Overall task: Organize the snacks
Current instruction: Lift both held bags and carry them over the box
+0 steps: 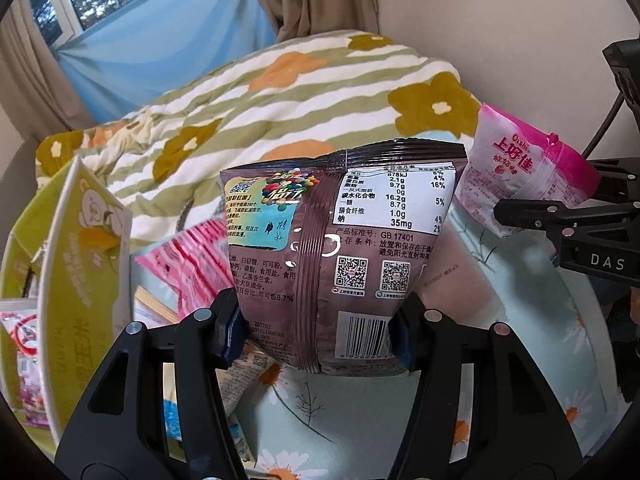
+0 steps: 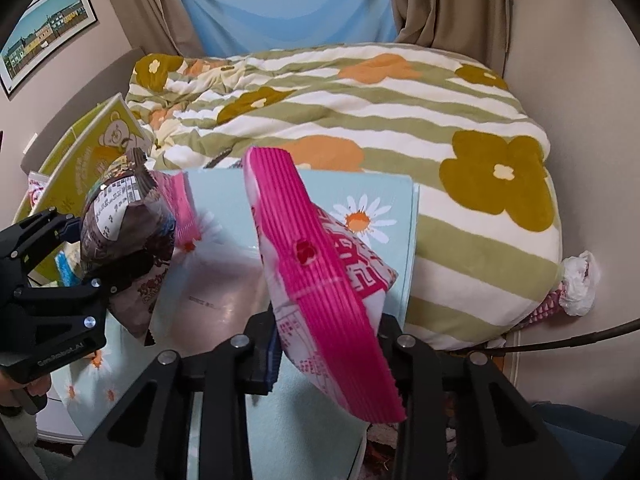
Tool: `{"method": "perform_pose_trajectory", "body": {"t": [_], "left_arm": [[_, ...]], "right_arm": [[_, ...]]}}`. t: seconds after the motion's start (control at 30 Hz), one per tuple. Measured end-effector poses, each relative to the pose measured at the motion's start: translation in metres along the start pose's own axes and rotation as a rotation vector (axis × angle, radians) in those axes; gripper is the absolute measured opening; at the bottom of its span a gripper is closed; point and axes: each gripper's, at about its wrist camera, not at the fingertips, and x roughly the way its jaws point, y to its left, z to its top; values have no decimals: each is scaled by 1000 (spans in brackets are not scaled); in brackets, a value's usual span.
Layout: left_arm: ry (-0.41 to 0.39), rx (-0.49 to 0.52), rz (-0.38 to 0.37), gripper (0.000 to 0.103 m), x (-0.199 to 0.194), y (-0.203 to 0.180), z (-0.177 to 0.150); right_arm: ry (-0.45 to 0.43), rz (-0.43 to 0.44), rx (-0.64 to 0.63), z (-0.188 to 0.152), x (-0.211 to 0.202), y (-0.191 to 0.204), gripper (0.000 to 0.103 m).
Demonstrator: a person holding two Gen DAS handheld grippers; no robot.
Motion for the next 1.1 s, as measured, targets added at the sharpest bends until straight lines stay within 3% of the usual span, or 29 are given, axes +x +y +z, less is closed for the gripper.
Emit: {"method": "perform_pose_trajectory", "body": {"t": [0.4,0.63,0.87,1.1], "left_arm": [[-98,-51,-17,54,-55,18,13],[-188,-96,15,54,-105,53,19],[-252,-154,97,54,-152,127,10],[-227,-244,194,54,-168,221,-19]], "right_arm": [[-111,2,13,14,-60,22,28],[-191,30,-20,37,-101,65,28],[-264,95,-66,68,-125,140,28],[-290,174,-119,96,-116,226,28]]}}
